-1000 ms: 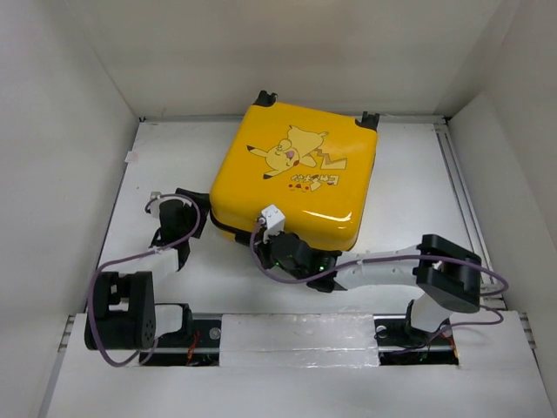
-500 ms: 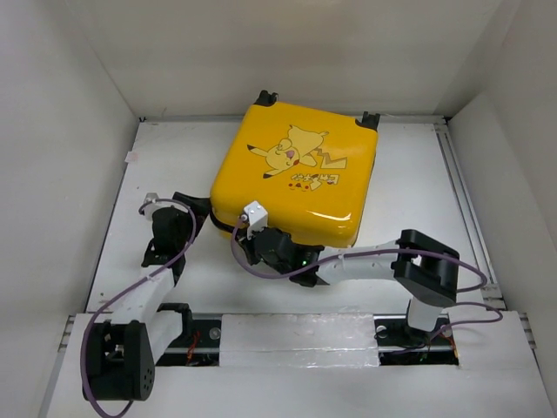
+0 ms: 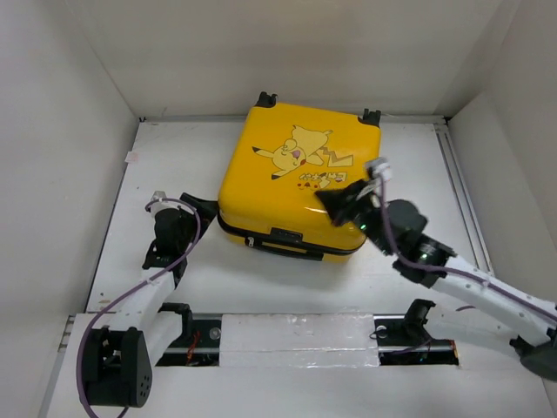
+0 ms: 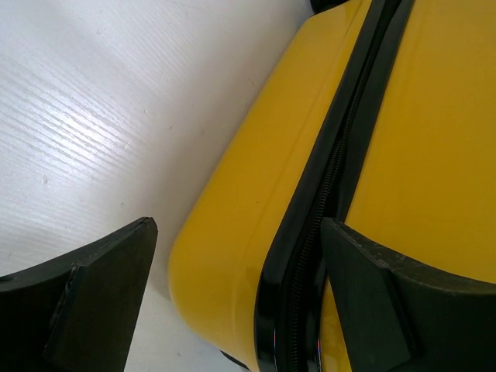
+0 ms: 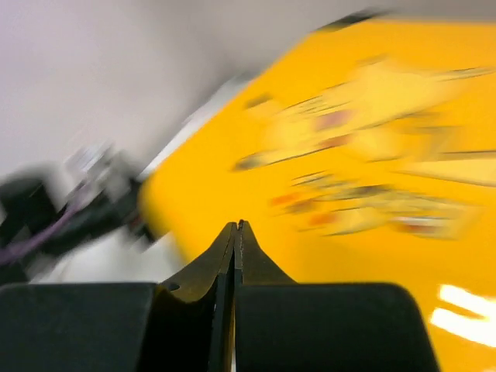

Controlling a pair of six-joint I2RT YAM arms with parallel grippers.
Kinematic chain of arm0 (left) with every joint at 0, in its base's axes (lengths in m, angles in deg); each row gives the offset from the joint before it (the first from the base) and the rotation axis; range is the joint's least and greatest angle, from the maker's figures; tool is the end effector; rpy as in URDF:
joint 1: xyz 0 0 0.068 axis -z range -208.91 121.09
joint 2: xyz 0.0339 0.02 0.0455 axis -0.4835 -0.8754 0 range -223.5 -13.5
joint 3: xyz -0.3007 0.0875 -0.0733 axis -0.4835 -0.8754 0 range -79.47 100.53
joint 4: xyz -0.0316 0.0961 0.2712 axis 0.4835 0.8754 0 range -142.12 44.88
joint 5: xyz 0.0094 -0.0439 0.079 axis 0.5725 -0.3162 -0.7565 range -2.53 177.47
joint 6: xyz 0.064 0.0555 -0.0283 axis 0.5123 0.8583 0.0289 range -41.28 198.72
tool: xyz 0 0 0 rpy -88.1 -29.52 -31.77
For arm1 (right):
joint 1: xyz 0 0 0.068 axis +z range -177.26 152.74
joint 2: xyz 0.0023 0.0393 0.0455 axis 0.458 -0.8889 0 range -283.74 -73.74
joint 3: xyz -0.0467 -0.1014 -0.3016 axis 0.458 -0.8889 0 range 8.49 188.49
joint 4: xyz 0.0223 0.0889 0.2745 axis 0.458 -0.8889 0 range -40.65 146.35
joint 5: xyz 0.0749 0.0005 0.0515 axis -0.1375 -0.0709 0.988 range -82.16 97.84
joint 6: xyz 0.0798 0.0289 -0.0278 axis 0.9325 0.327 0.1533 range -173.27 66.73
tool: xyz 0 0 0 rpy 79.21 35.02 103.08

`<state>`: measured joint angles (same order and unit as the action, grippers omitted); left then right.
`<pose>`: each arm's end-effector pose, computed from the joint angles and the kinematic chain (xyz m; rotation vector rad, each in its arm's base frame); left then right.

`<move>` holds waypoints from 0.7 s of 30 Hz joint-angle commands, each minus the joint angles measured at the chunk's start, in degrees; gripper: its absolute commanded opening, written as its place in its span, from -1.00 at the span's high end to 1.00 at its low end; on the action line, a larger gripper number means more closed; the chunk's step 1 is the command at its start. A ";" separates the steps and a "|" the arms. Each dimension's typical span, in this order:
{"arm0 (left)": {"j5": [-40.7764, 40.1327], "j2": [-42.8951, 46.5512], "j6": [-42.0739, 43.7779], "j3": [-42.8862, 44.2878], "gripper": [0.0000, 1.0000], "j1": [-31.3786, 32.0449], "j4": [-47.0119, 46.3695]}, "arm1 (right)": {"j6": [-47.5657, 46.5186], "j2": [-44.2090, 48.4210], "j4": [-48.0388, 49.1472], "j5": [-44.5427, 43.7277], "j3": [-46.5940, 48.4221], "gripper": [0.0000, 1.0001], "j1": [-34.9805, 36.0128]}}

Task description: Pack the luggage

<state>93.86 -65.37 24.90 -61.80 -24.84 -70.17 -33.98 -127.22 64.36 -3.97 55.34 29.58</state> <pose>0.2327 -0.0254 0.2133 -0.7374 1.7829 -0.7952 0.1583 0.2127 0.3975 -0.3561 1.5769 0.8845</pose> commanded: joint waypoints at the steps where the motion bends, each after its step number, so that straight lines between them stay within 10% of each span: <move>1: 7.23 1.42 1.44 0.26 -0.62 1.90 -1.29 | 4.51 5.81 -8.09 -5.83 -4.04 1.00 -11.81; 9: 2.84 3.80 0.75 0.87 -0.57 1.90 -1.29 | 8.13 -0.21 -7.13 6.08 -8.44 1.00 -47.75; 21: 3.98 0.29 -1.20 -2.55 -0.52 1.90 -7.80 | 8.05 -24.56 1.83 24.29 1.04 0.75 -49.03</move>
<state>93.27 -65.44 23.32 -62.48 -24.14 -74.93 -25.76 -149.42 60.73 13.14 51.00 -22.46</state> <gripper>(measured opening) 0.761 0.112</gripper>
